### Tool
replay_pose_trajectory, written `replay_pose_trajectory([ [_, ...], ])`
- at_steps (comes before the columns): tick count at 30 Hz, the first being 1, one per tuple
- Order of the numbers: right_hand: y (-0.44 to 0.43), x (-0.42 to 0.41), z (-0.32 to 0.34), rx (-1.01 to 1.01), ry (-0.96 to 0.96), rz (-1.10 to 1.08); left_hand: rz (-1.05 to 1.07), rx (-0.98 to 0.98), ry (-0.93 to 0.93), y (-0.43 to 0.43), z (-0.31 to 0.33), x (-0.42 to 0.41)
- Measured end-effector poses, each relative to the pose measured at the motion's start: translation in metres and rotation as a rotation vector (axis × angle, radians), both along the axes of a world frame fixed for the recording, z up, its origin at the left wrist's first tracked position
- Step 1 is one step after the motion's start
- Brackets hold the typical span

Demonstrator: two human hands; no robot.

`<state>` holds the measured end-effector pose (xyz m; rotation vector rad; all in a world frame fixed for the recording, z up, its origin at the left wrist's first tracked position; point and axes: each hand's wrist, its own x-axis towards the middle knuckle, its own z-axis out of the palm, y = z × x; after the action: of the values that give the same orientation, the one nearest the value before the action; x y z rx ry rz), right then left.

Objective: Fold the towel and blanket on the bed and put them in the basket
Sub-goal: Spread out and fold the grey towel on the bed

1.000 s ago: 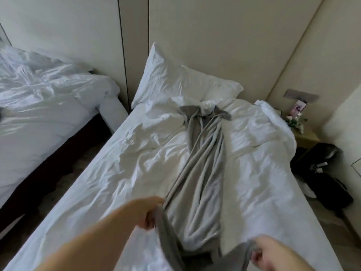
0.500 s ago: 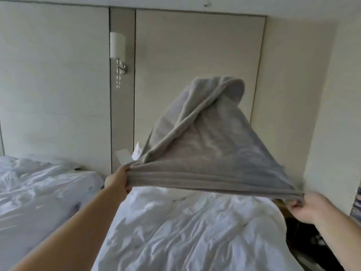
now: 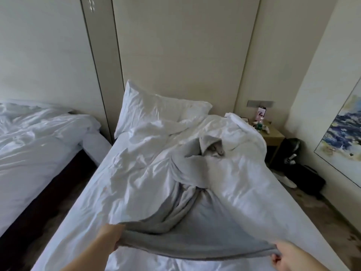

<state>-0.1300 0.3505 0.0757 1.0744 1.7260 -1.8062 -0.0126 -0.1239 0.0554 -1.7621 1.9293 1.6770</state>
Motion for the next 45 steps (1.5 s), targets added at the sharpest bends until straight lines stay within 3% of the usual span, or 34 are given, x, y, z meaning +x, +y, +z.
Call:
replay_pose_trajectory([
  [4, -0.011, 0.021, 0.023, -0.02, -0.123, 0.086, -0.011, 0.228, -0.038, 0.021, 0.028, 0.008],
  [6, -0.024, 0.004, 0.071, -0.052, -0.094, 0.167, -0.087, 0.205, 0.075, 0.024, 0.07, -0.008],
  [8, -0.035, -0.023, 0.14, -0.134, 0.234, 0.151, -0.079, 0.188, 0.539, 0.023, 0.127, -0.03],
  [10, -0.029, -0.039, 0.215, -0.421, 0.782, 0.037, -0.035, 0.282, 1.078, 0.018, 0.185, -0.037],
  [11, -0.018, -0.043, 0.24, -0.53, 0.971, 0.003, -0.008, 0.306, 1.243, 0.016, 0.201, -0.033],
  [12, -0.007, -0.044, 0.249, -0.575, 1.042, -0.028, 0.021, 0.269, 1.261, 0.015, 0.205, -0.026],
  [14, 0.01, -0.031, 0.224, -0.402, 0.871, -0.08, 0.02, 0.027, 0.915, 0.023, 0.182, -0.007],
  [16, 0.012, -0.003, 0.161, -0.121, 0.468, -0.053, 0.007, -0.129, 0.508, 0.034, 0.125, 0.018],
  [18, 0.02, 0.039, 0.087, -0.059, 0.128, -0.014, 0.045, -0.086, 0.318, 0.047, 0.074, 0.051],
  [20, 0.034, 0.087, 0.038, -0.074, -0.046, -0.018, 0.083, -0.051, 0.197, 0.053, 0.034, 0.088],
  [26, 0.067, 0.17, -0.014, 0.009, -0.115, -0.013, -0.008, -0.107, 0.029, 0.073, -0.019, 0.179],
  [35, 0.085, 0.29, -0.001, 0.07, -0.042, -0.064, -0.16, -0.23, 0.077, 0.091, -0.013, 0.275],
  [45, 0.132, 0.465, -0.03, 0.3, -0.196, 0.055, -0.35, -0.309, -0.073, 0.13, -0.028, 0.465],
])
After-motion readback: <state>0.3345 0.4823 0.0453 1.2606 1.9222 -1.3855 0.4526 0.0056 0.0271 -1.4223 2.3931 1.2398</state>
